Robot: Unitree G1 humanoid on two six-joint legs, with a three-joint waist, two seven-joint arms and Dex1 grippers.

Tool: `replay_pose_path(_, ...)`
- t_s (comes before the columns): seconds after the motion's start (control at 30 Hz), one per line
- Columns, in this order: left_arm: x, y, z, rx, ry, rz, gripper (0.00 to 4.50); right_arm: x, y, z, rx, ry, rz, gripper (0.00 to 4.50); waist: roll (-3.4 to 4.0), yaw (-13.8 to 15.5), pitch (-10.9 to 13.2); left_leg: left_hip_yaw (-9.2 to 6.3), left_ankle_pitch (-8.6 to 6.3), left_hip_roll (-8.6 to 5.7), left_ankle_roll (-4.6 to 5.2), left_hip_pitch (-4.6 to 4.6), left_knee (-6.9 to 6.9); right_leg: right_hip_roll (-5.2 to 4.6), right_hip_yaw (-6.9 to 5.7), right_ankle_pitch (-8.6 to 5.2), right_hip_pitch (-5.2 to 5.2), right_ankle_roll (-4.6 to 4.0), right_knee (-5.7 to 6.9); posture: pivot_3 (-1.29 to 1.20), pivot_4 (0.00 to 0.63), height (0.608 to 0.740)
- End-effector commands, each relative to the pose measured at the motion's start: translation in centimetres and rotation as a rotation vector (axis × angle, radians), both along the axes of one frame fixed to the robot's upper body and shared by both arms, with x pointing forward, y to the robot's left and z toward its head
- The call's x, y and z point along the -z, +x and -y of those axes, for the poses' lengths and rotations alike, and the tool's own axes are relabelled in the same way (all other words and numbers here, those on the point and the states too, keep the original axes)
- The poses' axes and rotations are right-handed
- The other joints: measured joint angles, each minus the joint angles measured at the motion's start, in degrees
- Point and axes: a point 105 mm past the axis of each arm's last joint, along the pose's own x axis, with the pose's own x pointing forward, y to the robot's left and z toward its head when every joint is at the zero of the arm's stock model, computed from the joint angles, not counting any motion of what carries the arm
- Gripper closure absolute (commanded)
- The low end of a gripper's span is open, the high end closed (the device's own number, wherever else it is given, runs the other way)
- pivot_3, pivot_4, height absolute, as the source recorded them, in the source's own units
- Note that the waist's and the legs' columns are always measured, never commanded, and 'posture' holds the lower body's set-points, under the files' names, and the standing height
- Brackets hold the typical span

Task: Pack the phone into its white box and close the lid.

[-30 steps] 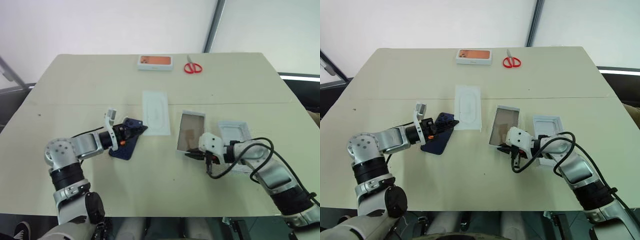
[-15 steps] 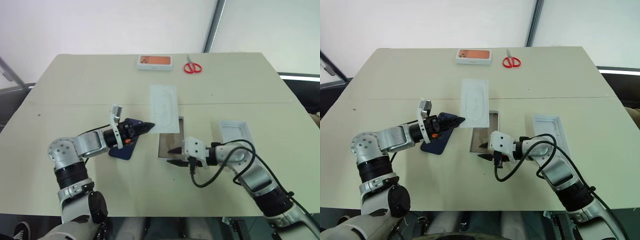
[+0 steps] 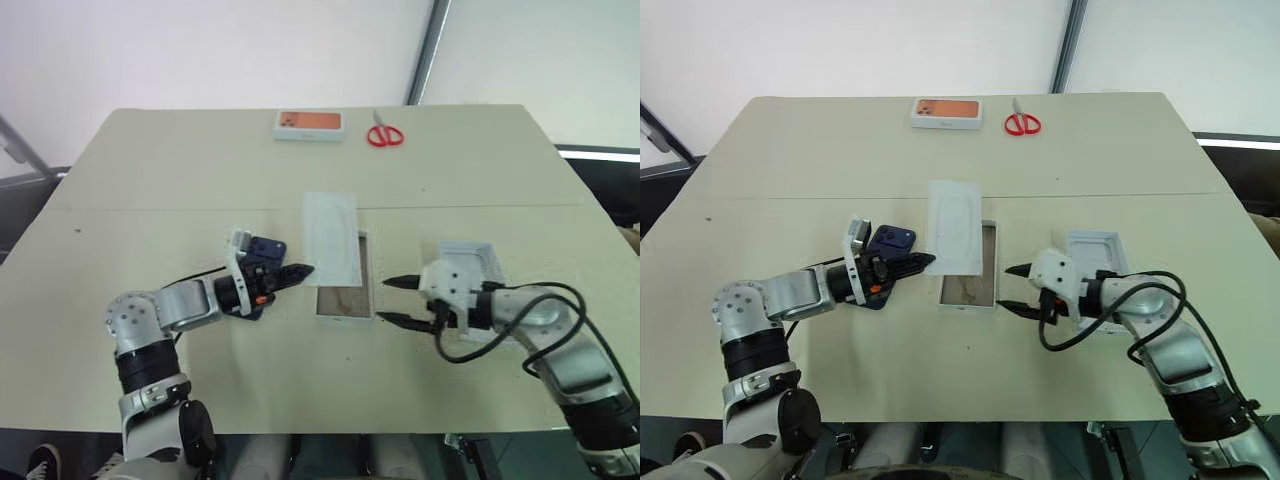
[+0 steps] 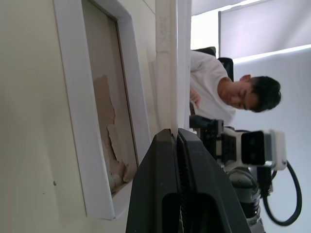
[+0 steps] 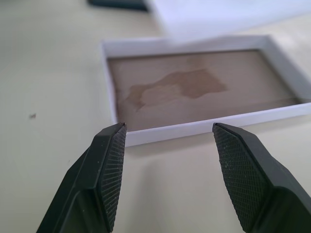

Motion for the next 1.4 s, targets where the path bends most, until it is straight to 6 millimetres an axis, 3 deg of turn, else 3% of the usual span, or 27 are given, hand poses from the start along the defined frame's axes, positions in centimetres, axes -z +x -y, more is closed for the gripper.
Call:
replay_pose_path(0.03, -0.2, -0.2, 0.6, 0.025, 0.007, 0.019, 4.50, -1.7, 0.3, 1.4, 0.035, 0.010, 0.065, 1.56, 0.00, 0.01, 0.00, 0.01, 0.00, 0.00, 0.00, 0.00, 0.01, 0.00, 0.00, 0.00, 0.00, 0.00, 0.00, 0.00, 0.150, 0.740)
replay_pose_path(0.47, 1.3, -1.2, 1.1, 0.072, 0.052, -0.014, 4.50, -2.8, 0.9, 1.6, 0.100, 0.073, 0.111, 1.56, 0.00, -0.02, 0.00, 0.01, 0.00, 0.00, 0.00, 0.00, 0.00, -0.01, 0.02, 0.00, -0.01, 0.00, 0.00, 0.00, 0.150, 0.740)
replay_pose_path(0.77, 1.6, -1.2, 1.1, 0.051, 0.056, -0.015, 4.50, -2.4, 1.1, 1.4, 0.096, 0.062, 0.117, 1.56, 0.00, 0.03, 0.00, 0.01, 0.00, 0.00, 0.00, 0.00, 0.00, -0.01, 0.02, 0.00, -0.02, -0.01, 0.00, 0.00, 0.150, 0.740)
replay_pose_path(0.87, 1.6, -1.0, 1.2, 0.044, 0.047, -0.014, 3.53, -2.4, 1.1, 1.4, 0.095, 0.062, 0.119, 1.49, 0.00, 0.02, 0.00, 0.01, 0.00, 0.00, 0.00, 0.00, 0.00, -0.02, 0.02, 0.00, -0.01, -0.01, 0.00, 0.00, 0.150, 0.740)
replay_pose_path(1.1, 0.9, -1.2, 1.5, 0.059, 0.051, 0.023, 0.06, -2.4, 1.3, 1.3, 0.094, 0.071, 0.116, 1.49, 0.01, 0.06, -0.01, 0.01, 0.00, 0.00, 0.00, 0.01, 0.00, -0.02, 0.01, 0.00, 0.02, -0.01, 0.00, 0.00, 0.150, 0.740)
replay_pose_path(1.27, -0.9, -1.6, 1.4, 0.095, 0.054, 0.100, 0.06, -2.6, 1.6, 1.0, 0.088, 0.072, 0.129, 1.49, 0.01, -0.03, -0.01, 0.00, 0.00, 0.00, 0.00, 0.00, 0.00, -0.01, 0.01, 0.00, -0.01, -0.01, 0.00, 0.00, 0.150, 0.740)
replay_pose_path(1.4, -0.9, -2.0, 1.3, 0.120, 0.106, 0.122, 0.06, -3.3, 1.9, 0.6, 0.080, 0.098, 0.135, 1.49, 0.01, -0.04, -0.01, 0.01, 0.01, 0.01, -0.01, 0.00, -0.01, -0.01, 0.02, 0.00, -0.03, -0.01, 0.00, 0.00, 0.150, 0.740)
